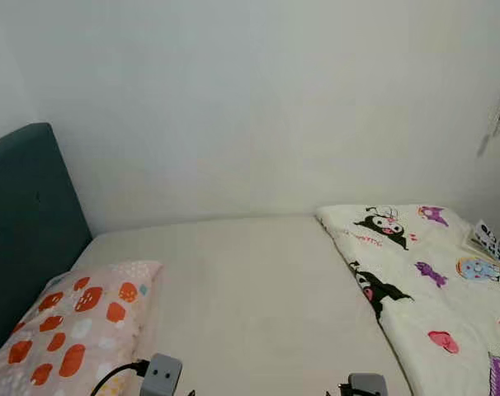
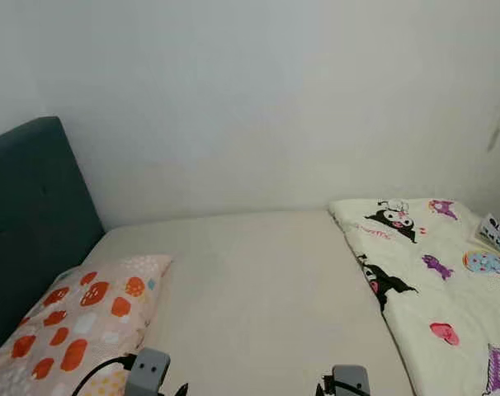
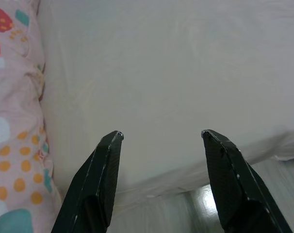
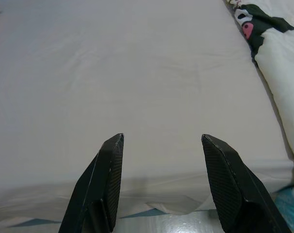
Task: Clean up the room
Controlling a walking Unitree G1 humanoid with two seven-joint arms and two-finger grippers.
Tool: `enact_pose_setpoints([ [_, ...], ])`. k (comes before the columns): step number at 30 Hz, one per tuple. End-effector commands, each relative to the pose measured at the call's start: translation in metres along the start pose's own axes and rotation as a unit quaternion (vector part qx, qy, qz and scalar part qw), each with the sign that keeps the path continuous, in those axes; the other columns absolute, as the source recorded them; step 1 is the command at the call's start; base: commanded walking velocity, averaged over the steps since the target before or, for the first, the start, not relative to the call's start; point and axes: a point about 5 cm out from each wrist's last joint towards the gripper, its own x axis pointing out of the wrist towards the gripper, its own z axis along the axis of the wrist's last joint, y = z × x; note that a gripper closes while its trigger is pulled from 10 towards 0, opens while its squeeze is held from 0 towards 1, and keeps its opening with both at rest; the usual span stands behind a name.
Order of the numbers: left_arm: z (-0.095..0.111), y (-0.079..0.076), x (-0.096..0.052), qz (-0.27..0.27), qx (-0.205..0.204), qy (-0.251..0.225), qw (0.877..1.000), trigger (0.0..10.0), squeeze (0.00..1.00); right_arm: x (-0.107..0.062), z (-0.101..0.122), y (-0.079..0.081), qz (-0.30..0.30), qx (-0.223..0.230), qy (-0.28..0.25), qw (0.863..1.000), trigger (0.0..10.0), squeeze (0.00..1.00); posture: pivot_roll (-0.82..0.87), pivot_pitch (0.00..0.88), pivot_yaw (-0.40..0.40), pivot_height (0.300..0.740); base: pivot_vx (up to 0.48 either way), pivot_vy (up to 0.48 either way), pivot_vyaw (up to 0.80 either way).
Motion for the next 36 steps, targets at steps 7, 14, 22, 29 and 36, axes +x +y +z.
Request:
enact_pose_setpoints([
  [7, -0.012, 0.004, -0.007, 0.016, -0.018, 0.022, 0.999, 10.0, 0.0, 0.0, -0.003, 0.003, 0.006, 0.02, 0.017, 1.0, 10.0, 0.0, -0.04, 0.104, 0.021, 0.74, 0.0, 0.0, 0.0],
  [14, -0.017, 0.008, -0.012, 0.015, -0.015, 0.028, 0.999, 10.0, 0.0, -0.002, -0.007, 0.006, 0.025, 0.046, 0.023, 0.998, 10.0, 0.0, -0.03, 0.099, 0.014, 0.74, 0.0, 0.0, 0.0],
  [22, -0.023, 0.009, -0.014, 0.027, -0.011, 0.04, 0.999, 10.0, 0.0, 0.0, -0.013, 0.003, 0.004, -0.014, 0.029, 0.999, 10.0, 0.0, -0.03, 0.092, 0.017, 0.74, 0.0, 0.0, 0.0],
  [29, -0.017, 0.007, -0.012, 0.037, -0.009, 0.02, 0.999, 10.0, 0.0, 0.003, 0.0, 0.008, 0.019, -0.015, -0.019, 1.0, 10.0, 0.0, -0.03, 0.089, 0.011, 0.74, 0.0, 0.0, 0.0],
  [36, -0.011, 0.006, -0.011, 0.048, -0.024, 0.0, 0.999, 10.0, 0.0, 0.003, 0.002, 0.005, 0.009, -0.016, -0.02, 1.0, 10.0, 0.0, -0.03, 0.087, 0.012, 0.74, 0.0, 0.0, 0.0],
])
